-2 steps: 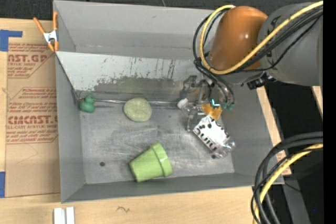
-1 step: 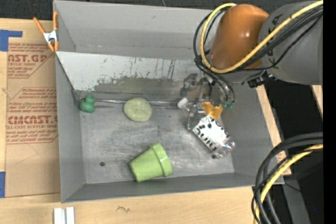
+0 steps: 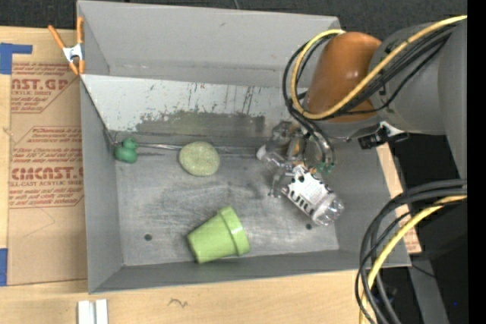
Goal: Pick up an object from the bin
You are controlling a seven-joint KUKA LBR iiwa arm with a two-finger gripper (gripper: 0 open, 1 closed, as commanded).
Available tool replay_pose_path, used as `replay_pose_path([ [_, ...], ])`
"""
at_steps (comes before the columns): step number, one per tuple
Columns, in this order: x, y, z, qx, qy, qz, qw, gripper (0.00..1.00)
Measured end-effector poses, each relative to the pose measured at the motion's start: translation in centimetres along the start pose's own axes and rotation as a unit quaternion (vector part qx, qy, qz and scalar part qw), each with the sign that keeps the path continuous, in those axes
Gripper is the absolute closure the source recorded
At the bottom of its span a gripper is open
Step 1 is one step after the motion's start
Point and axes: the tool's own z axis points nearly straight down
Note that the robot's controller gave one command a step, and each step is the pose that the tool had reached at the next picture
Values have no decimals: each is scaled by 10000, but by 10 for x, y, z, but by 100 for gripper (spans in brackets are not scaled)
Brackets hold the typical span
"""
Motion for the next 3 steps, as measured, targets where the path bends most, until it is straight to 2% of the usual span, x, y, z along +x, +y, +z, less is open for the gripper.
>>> replay_pose_path([
  [1,-18,-15,27,-5,-228,242,9994,0],
  [2,1,-16,25,3,9,744,9972,0],
  [3,-9,-22,43,1,29,1163,9932,0],
])
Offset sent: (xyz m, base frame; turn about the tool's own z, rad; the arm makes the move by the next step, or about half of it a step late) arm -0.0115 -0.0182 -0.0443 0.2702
